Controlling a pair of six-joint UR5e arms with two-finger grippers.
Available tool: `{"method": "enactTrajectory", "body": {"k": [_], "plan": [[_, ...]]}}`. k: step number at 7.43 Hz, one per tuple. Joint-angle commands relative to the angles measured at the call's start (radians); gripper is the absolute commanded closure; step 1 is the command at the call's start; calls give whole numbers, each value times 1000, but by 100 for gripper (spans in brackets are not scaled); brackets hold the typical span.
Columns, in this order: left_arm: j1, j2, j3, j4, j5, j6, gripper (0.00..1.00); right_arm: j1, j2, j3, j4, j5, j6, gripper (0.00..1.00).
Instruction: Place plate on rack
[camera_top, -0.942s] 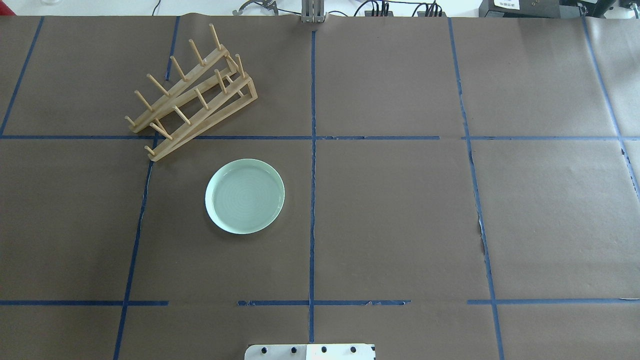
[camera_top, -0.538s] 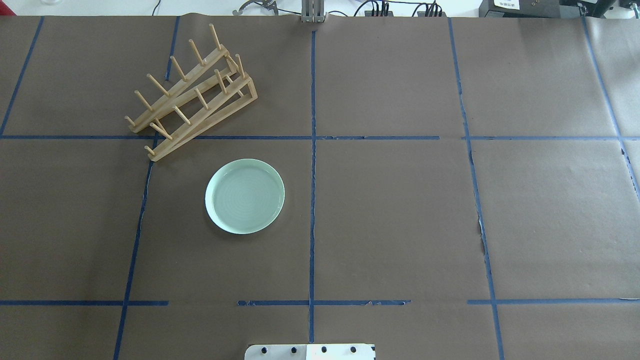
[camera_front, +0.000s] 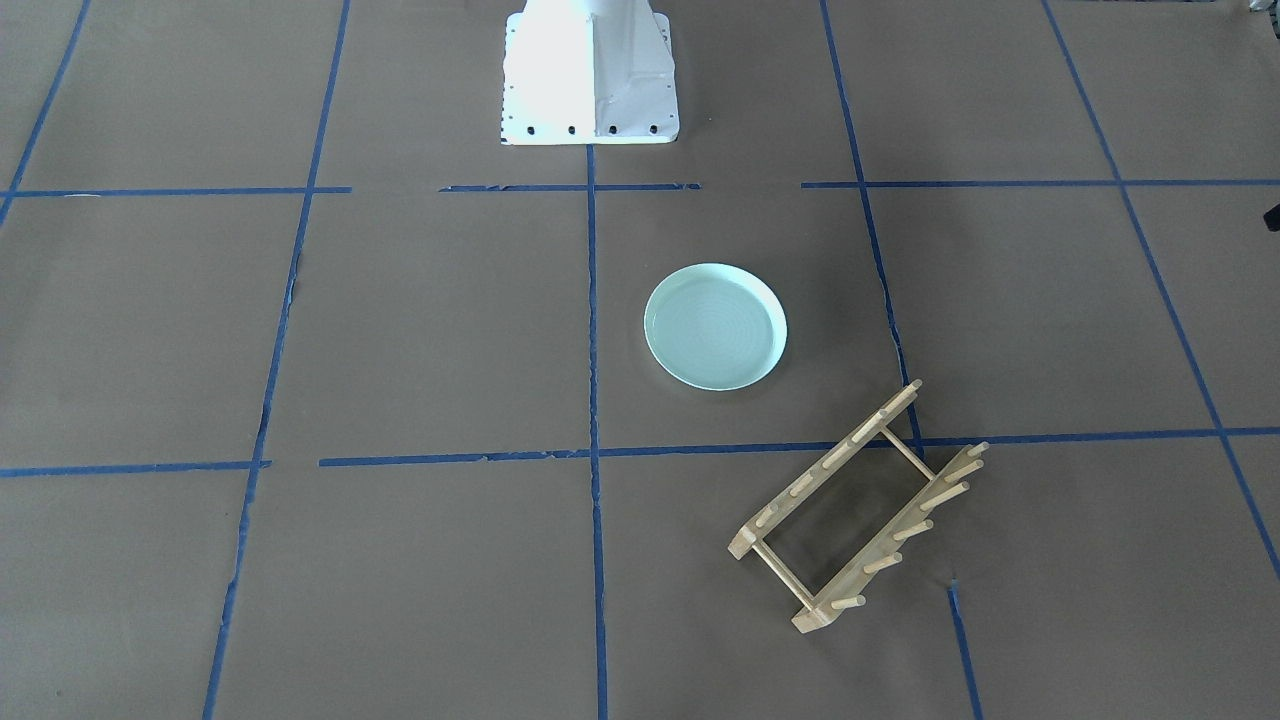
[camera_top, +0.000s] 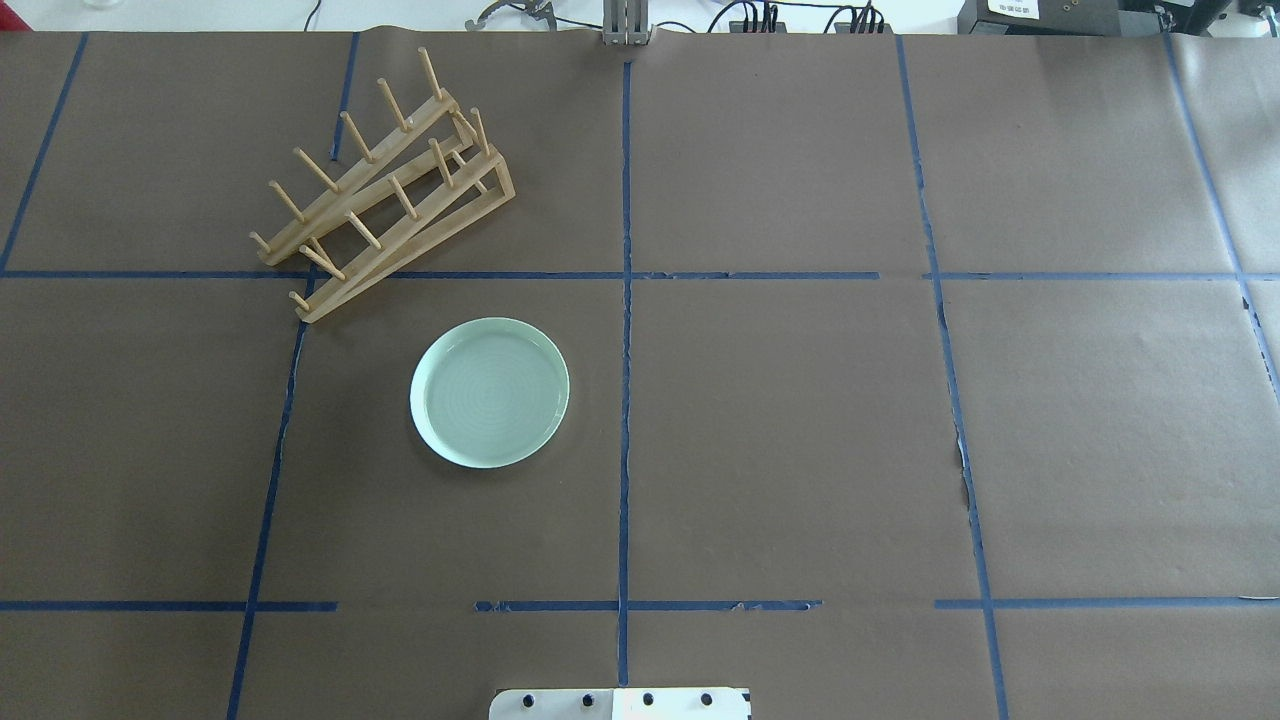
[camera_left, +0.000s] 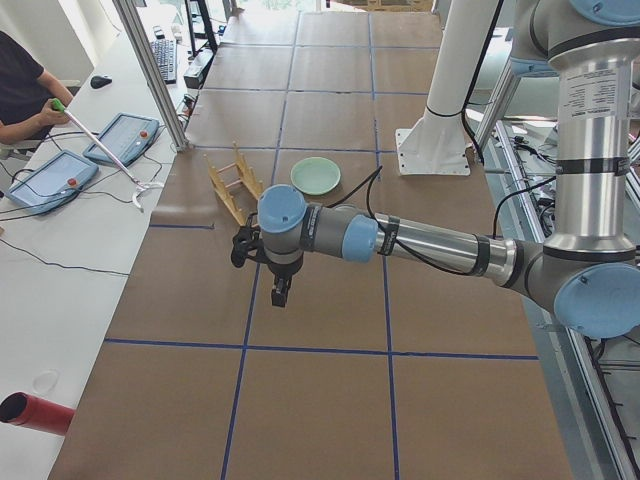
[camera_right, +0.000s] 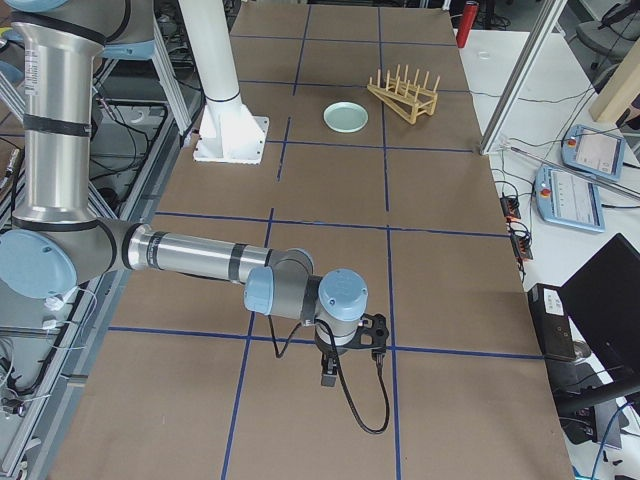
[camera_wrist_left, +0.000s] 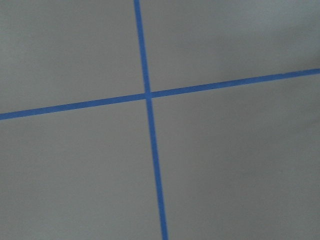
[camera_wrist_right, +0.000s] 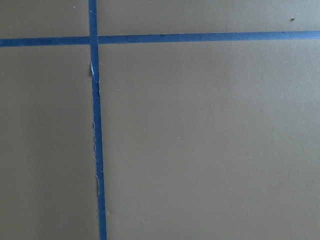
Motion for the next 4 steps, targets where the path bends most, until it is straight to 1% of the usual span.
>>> {"method": "enactTrajectory", "body": {"k": [1,2,3,4], "plan": [[191,-116,-77,-74,-3,-458,0,0,0,0,0,0,0,0],[306,-225,-70,-75,14,-705,0,0,0,0,0,0,0,0],[404,-328,-73,-52,78,-852,0,0,0,1,0,0,0,0],[544,-427,-64,-17,155,-1058,0,0,0,1,0,0,0,0]]}}
